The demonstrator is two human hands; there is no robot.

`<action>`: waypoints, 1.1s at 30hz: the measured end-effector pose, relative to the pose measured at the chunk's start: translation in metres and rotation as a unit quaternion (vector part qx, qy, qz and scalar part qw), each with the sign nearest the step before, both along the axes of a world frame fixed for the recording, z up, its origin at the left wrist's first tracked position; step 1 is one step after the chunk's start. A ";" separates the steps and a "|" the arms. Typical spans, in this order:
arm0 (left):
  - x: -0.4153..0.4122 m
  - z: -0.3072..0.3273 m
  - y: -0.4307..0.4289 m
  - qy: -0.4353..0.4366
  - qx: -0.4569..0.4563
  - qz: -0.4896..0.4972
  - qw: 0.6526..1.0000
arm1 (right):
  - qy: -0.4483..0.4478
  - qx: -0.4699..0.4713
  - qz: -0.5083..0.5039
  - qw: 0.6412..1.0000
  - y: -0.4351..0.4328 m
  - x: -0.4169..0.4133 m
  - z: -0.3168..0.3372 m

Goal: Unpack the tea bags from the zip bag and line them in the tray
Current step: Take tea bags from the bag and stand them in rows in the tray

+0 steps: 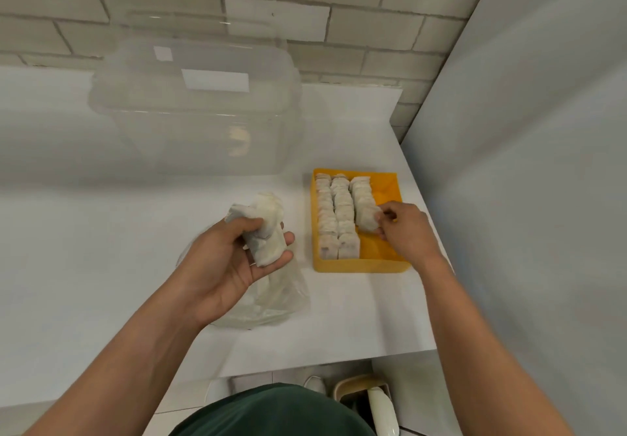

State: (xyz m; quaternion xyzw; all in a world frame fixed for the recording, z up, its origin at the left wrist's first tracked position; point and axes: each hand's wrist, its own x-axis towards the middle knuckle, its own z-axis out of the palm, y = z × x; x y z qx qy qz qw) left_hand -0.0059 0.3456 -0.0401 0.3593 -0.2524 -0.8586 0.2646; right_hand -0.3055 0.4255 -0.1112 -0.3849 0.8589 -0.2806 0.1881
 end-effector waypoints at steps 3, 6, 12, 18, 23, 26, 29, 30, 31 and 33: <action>-0.007 0.002 0.007 0.007 0.000 -0.008 1.000 | 0.046 0.051 0.000 0.998 -0.008 0.000 -0.011; -0.012 0.001 0.012 -0.011 -0.005 -0.005 1.000 | 0.041 0.058 -0.006 0.997 -0.014 0.004 -0.014; -0.027 -0.001 0.019 -0.030 -0.014 0.001 0.999 | 0.013 0.071 -0.014 0.997 -0.011 0.010 -0.010; -0.039 -0.003 0.024 -0.048 -0.016 -0.015 0.999 | 0.013 0.087 -0.003 0.996 -0.016 0.010 -0.015; -0.040 -0.005 0.022 -0.053 -0.020 -0.026 0.998 | 0.019 0.081 -0.025 0.996 -0.019 0.005 -0.023; -0.038 -0.006 0.020 -0.054 -0.024 -0.027 0.998 | 0.034 0.082 -0.031 0.996 -0.021 0.005 -0.027; -0.037 -0.007 0.019 -0.060 -0.033 -0.037 0.997 | 0.035 0.090 -0.031 0.995 -0.023 0.005 -0.027; -0.037 -0.007 0.018 -0.062 -0.034 -0.040 0.997 | 0.032 0.090 -0.031 0.995 -0.023 0.005 -0.026; -0.037 -0.007 0.018 -0.062 -0.035 -0.043 0.997 | 0.029 0.092 -0.031 0.995 -0.023 0.005 -0.025; -0.037 -0.007 0.017 -0.063 -0.040 -0.049 0.996 | 0.033 0.097 -0.026 0.994 -0.020 0.005 -0.022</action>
